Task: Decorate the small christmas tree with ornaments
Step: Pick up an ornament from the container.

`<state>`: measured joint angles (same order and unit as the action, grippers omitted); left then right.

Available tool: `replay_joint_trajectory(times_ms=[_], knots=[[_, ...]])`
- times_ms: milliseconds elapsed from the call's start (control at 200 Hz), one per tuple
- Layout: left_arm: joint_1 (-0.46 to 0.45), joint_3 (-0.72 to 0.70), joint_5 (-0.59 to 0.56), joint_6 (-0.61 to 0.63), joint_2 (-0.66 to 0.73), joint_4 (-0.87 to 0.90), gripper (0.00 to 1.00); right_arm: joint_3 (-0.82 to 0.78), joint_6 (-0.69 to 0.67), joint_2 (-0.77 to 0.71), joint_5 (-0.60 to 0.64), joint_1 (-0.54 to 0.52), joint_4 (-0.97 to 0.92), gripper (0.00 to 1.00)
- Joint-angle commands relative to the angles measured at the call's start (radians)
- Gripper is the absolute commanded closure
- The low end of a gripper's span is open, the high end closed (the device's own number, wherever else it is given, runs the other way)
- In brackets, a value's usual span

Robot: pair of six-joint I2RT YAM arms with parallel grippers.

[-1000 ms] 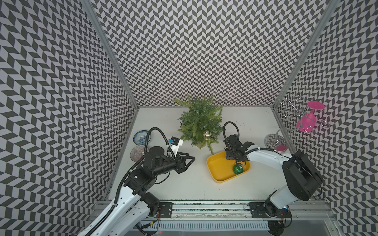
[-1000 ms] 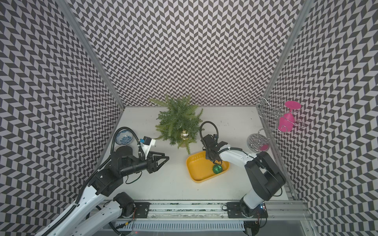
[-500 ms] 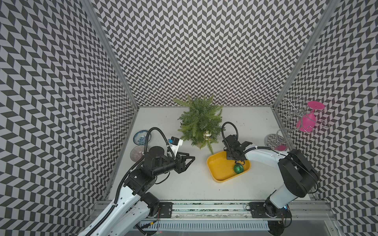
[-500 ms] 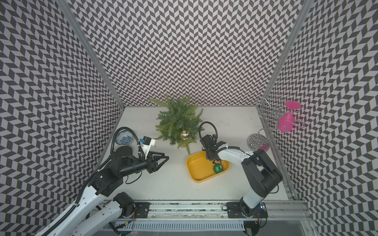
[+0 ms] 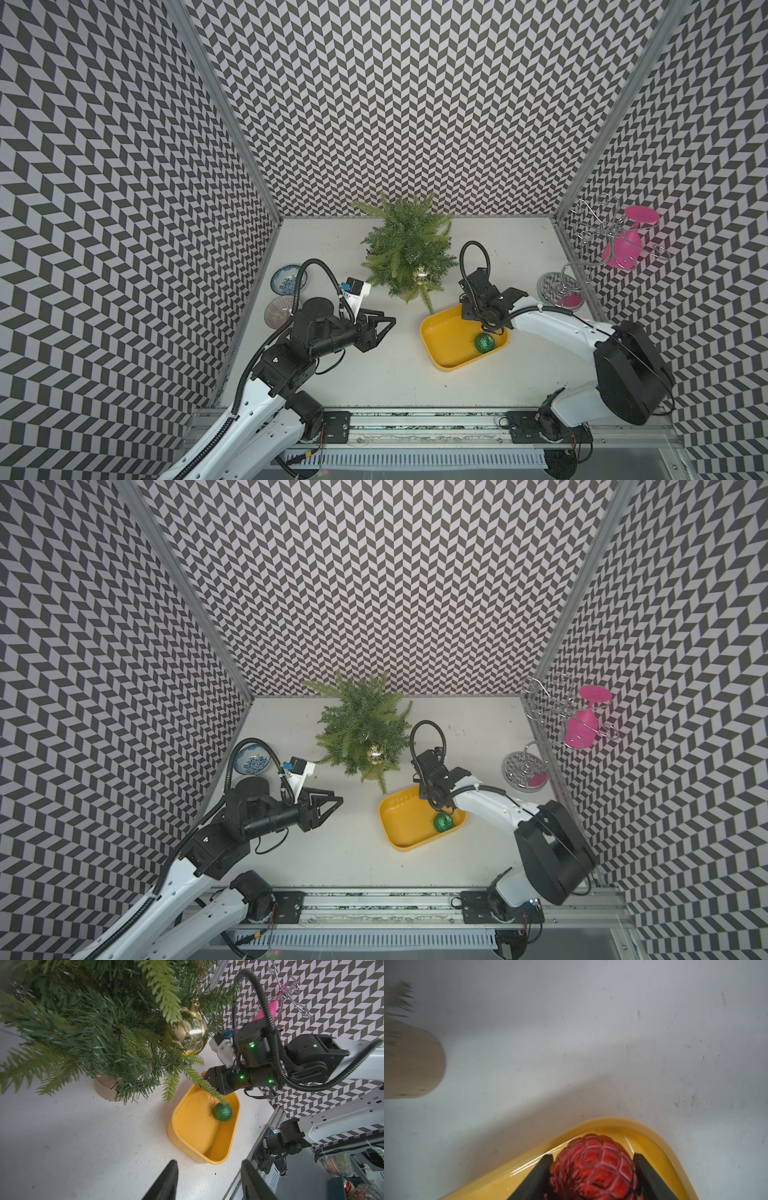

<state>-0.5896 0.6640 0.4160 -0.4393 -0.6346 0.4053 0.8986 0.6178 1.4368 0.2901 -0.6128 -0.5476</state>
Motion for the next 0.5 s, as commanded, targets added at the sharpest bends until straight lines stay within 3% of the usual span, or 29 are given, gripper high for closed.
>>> replay_joint_trajectory(times_ms=[0,300,496], knots=[[-0.008,0.027,-0.006,-0.003,0.009,-0.023,0.49,0.001,0.013,-0.117,-0.083,0.002,0.005,0.4],[-0.007,0.097,-0.004,-0.026,-0.01,-0.081,0.49,0.035,-0.032,-0.398,-0.295,0.002,0.04,0.4],[-0.007,0.135,0.007,-0.047,-0.036,-0.131,0.49,0.111,-0.033,-0.473,-0.373,0.001,0.046,0.4]])
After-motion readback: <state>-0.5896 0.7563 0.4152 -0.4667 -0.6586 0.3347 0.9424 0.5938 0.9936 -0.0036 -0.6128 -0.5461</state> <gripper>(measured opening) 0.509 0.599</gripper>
